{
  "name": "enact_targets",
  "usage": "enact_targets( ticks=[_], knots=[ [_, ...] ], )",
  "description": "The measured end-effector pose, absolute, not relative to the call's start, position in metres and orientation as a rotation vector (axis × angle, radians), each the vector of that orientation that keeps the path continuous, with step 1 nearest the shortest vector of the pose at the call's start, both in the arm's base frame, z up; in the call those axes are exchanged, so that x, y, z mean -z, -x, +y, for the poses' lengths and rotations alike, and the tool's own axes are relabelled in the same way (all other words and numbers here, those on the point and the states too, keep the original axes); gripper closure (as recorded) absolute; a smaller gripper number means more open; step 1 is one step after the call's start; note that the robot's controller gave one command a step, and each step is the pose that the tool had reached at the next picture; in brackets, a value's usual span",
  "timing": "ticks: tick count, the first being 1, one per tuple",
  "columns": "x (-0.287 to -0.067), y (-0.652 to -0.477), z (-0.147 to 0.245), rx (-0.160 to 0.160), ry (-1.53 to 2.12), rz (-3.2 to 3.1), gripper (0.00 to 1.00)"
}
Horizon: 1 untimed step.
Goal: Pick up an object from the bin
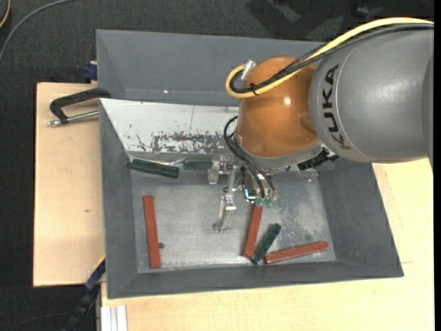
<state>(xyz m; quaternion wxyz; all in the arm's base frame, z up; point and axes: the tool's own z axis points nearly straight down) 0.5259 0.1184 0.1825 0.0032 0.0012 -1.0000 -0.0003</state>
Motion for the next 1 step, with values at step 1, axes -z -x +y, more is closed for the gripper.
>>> enact_targets(
  ticks=[1],
  knots=[
    [-0.086, -0.5012, 0.0554, -0.003, 0.092, -3.132, 0.0]
  ],
)
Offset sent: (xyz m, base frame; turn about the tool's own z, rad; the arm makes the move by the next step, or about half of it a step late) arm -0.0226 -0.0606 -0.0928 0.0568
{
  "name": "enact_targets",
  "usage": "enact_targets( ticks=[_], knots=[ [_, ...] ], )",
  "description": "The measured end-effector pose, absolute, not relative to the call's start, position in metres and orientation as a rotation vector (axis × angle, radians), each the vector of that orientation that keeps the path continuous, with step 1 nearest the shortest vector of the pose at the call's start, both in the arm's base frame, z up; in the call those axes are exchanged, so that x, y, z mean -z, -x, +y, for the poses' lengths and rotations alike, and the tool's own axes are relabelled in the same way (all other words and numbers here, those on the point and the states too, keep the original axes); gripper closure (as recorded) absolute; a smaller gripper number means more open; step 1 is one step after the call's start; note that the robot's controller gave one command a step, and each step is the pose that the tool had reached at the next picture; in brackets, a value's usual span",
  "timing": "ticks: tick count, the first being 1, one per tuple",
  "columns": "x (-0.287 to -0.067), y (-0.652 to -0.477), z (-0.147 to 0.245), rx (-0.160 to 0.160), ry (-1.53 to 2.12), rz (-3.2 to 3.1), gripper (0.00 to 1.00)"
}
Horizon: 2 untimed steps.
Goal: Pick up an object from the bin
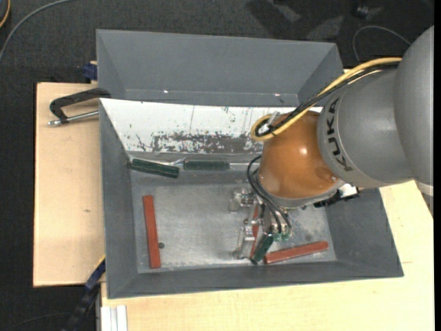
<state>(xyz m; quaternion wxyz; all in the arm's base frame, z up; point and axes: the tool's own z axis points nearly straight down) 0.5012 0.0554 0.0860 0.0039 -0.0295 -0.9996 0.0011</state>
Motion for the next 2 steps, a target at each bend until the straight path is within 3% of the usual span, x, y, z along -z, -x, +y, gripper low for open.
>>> enact_targets(
  ticks=[1, 2],
  knots=[
    [-0.0747, -0.4965, -0.0198, -0.002, -0.209, -3.134, 0.0],
    [-0.0761, -0.4979, -0.0175, 0.001, -0.213, -3.139, 1.0]
  ],
)
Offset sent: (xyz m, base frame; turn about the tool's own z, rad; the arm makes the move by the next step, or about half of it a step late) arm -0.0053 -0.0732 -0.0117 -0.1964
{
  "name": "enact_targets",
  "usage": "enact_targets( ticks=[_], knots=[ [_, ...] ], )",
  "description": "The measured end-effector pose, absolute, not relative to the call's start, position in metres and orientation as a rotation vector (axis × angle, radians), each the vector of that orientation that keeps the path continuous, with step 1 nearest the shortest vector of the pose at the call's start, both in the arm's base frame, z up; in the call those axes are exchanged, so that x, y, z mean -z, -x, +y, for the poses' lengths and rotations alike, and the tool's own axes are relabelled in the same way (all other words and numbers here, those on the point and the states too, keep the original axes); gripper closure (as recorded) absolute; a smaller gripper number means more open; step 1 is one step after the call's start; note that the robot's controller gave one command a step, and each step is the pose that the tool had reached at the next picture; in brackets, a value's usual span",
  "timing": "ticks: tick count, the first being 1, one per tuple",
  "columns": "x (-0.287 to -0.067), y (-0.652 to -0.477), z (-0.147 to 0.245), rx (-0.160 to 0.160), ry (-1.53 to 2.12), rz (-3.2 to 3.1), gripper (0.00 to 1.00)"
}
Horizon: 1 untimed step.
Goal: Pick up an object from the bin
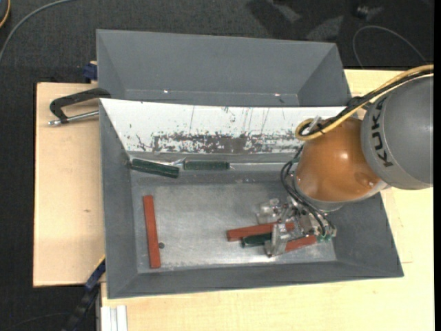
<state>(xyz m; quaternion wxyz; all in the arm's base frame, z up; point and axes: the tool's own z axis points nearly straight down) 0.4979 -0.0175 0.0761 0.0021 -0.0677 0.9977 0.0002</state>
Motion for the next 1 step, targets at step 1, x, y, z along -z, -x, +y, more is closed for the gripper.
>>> enact_targets(
  ticks=[1],
  knots=[
    [-0.2289, -0.5096, -0.0063, 0.0, 0.254, 3.117, 1.0]
  ],
)
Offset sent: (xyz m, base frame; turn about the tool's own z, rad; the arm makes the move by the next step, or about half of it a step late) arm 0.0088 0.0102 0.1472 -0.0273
